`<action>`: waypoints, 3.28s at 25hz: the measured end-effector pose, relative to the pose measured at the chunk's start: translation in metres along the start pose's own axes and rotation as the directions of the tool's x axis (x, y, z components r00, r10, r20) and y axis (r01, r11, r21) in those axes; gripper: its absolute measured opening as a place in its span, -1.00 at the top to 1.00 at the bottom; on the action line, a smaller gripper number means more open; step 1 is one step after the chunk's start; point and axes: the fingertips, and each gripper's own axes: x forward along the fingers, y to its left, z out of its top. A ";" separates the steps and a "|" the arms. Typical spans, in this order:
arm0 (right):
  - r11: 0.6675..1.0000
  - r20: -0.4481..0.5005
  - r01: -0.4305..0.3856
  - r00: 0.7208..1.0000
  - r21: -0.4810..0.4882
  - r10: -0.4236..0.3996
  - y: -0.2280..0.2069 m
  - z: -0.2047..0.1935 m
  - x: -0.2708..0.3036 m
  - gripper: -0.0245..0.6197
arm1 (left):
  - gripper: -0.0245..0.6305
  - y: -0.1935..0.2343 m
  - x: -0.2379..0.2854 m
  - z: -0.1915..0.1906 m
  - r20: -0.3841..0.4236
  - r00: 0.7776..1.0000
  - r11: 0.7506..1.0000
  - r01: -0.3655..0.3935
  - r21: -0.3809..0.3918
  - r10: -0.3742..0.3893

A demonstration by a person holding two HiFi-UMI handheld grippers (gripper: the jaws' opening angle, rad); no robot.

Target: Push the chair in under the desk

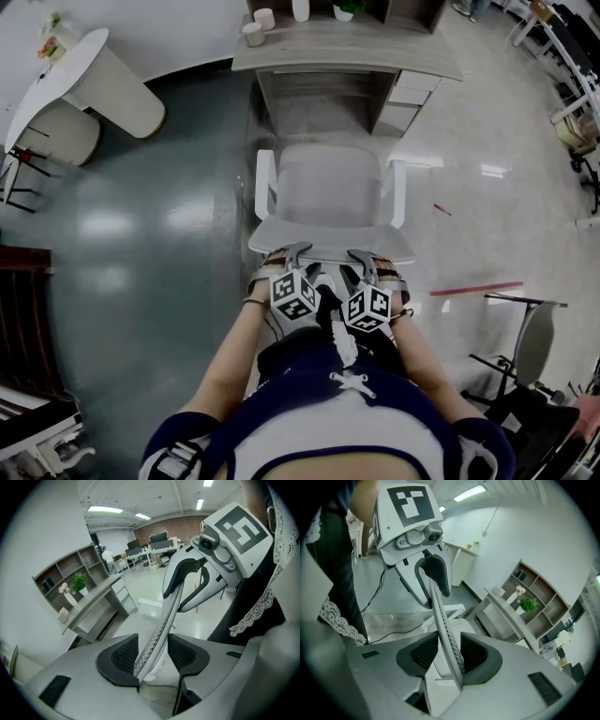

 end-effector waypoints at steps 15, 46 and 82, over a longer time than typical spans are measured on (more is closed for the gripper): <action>0.999 0.007 -0.035 0.999 -0.027 0.035 -0.034 -0.003 0.020 0.48 | 0.32 0.030 0.015 0.013 0.016 0.999 0.998 -0.051 -0.022 0.051; 0.999 0.011 -0.044 0.999 0.020 0.043 -0.076 -0.001 0.044 0.44 | 0.34 0.066 0.030 0.025 0.067 0.995 0.997 -0.076 -0.021 0.077; 0.999 0.011 -0.027 1.000 0.032 0.027 -0.123 0.008 0.076 0.43 | 0.36 0.119 0.050 0.034 0.086 0.992 0.996 -0.090 0.017 0.088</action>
